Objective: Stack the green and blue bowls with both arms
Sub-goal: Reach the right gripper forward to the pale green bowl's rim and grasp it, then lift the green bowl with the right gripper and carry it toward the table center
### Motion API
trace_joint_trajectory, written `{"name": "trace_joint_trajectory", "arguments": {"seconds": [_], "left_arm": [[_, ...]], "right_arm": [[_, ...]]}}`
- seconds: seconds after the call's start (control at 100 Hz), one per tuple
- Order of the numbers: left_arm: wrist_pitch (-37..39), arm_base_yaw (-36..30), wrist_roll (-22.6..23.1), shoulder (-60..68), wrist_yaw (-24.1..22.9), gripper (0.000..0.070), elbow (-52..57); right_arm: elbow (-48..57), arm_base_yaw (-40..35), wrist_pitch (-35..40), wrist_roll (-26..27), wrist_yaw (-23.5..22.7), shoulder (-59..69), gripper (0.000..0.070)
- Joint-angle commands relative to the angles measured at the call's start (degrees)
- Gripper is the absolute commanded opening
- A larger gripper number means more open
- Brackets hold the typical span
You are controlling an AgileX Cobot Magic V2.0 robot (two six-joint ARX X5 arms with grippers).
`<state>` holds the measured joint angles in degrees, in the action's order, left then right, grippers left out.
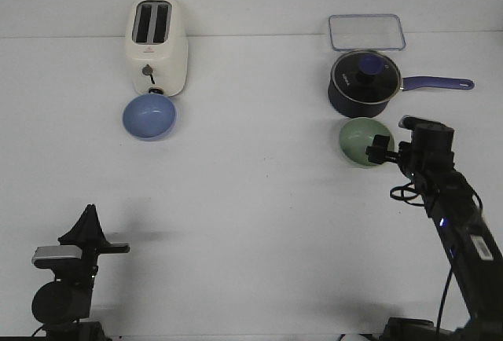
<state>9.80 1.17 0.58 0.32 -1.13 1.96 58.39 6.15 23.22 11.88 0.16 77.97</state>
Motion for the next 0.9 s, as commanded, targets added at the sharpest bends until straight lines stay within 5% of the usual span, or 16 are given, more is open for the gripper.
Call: {"name": "trace_joint_trajectory", "arguments": {"seconds": [0.0, 0.17, 0.27, 0.32, 0.44, 0.57, 0.89], "left_arm": [[0.57, 0.04, 0.63, -0.09, 0.26, 0.0015, -1.16], [0.57, 0.04, 0.61, -0.09, 0.26, 0.0015, -1.16], [0.57, 0.04, 0.61, -0.09, 0.26, 0.0015, -1.16], [0.57, 0.04, 0.63, -0.09, 0.26, 0.0015, -1.16], [0.57, 0.04, 0.63, -0.09, 0.26, 0.0015, -1.16], [0.57, 0.04, 0.63, -0.09, 0.26, 0.0015, -1.16], [0.61, 0.04, -0.55, -0.09, 0.26, 0.0015, -1.16]], "right_arm": [[3.15, 0.85, -0.42, -1.53, -0.9, 5.49, 0.0569], [8.37, 2.34, -0.5, -1.51, -3.23, 15.52, 0.0554], [9.88, 2.67, -0.44, -1.49, -4.94, 19.3, 0.0487], [10.01, 2.67, -0.44, -1.49, -4.94, 20.33, 0.0384], [10.01, 2.67, -0.55, -1.53, -4.96, 20.74, 0.0], [10.08, 2.75, -0.28, -1.62, -5.6, 19.32, 0.0], [9.97, 2.03, 6.56, -0.98, -15.37, 4.46, 0.0]]}}
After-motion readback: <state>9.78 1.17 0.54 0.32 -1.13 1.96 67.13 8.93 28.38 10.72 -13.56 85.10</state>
